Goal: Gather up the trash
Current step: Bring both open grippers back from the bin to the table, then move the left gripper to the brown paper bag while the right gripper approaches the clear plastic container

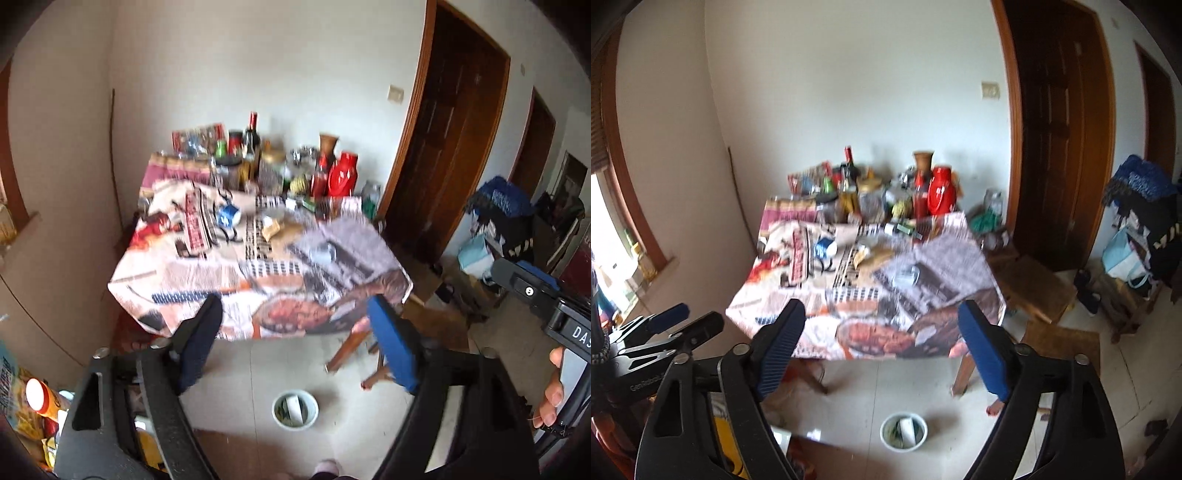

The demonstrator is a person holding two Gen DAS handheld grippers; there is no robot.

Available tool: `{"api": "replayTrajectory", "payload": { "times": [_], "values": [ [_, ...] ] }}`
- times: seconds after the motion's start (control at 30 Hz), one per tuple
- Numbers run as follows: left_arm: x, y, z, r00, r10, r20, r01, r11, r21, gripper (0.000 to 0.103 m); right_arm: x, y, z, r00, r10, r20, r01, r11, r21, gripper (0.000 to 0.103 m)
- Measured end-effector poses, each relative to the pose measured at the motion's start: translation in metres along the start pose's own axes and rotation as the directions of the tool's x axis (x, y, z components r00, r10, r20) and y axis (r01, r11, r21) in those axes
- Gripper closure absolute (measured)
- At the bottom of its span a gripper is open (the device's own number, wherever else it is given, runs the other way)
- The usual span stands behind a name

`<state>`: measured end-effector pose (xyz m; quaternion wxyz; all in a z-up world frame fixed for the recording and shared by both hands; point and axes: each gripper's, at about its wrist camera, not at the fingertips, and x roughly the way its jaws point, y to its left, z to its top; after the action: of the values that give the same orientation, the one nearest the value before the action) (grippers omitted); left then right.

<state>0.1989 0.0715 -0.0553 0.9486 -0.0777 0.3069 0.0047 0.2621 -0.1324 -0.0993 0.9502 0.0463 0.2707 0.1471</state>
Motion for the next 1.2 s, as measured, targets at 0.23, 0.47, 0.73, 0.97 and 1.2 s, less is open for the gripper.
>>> {"api": "replayTrajectory", "payload": {
  "times": [0.23,0.47,0.73,0.97,1.2],
  "values": [
    [-0.001,0.003,0.016,0.999,-0.014,0.037,0.014,1.0,-0.013,0.008,0.0,-0.006,0.008,0.999,-0.039,0.039,0.038,0.999,0.02,0.008],
    [0.034,-0.004,0.035,1.0,0.0,0.027,0.0,1.0,-0.007,0.008,0.029,-0.024,0.025,0.999,-0.038,0.036,0.037,0.999,0.027,0.008],
    [0.096,-0.023,0.079,0.999,0.031,0.03,-0.031,0.999,0.008,0.008,0.081,-0.052,0.065,0.999,0.006,0.033,-0.006,1.0,0.0,0.008],
    [0.15,-0.04,0.122,0.996,0.074,0.041,-0.074,0.997,-0.021,0.008,0.128,-0.074,0.1,0.999,0.053,-0.003,-0.053,0.998,-0.031,0.008],
    [0.202,-0.043,0.142,0.992,0.125,-0.015,-0.125,0.989,-0.084,0.008,0.18,-0.092,0.119,0.992,0.093,-0.084,-0.097,0.994,-0.055,0.008]
  ]
}}
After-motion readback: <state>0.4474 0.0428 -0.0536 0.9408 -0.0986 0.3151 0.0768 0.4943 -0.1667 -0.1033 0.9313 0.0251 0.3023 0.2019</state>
